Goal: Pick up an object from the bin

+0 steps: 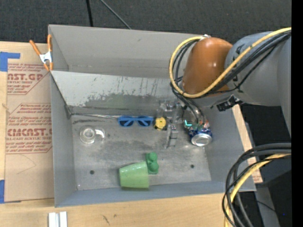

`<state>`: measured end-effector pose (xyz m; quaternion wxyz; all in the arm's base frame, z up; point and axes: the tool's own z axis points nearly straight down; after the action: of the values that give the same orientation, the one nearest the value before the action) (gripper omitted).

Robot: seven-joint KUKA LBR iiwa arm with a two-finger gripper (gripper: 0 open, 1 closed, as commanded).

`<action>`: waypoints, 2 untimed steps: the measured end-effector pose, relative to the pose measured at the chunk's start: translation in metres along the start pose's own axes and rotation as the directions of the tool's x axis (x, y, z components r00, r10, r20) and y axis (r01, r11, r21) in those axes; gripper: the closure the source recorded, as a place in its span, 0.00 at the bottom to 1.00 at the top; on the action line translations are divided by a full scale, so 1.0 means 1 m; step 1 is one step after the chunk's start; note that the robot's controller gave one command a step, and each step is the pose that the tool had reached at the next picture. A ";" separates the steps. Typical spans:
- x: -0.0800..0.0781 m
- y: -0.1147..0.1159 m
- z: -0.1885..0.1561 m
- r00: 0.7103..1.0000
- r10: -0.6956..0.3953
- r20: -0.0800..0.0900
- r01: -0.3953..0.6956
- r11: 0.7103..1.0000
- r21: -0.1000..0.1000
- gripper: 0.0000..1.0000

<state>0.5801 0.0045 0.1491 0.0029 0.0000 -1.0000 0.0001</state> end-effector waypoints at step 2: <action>0.003 -0.053 0.056 0.996 -0.090 0.008 0.090 0.996 0.003 0.00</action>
Offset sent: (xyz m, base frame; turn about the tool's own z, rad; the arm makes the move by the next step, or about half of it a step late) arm 0.0087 -0.0045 -0.0787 0.1619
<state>0.5766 -0.0484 0.0929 -0.0014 0.0451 -0.9990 0.0011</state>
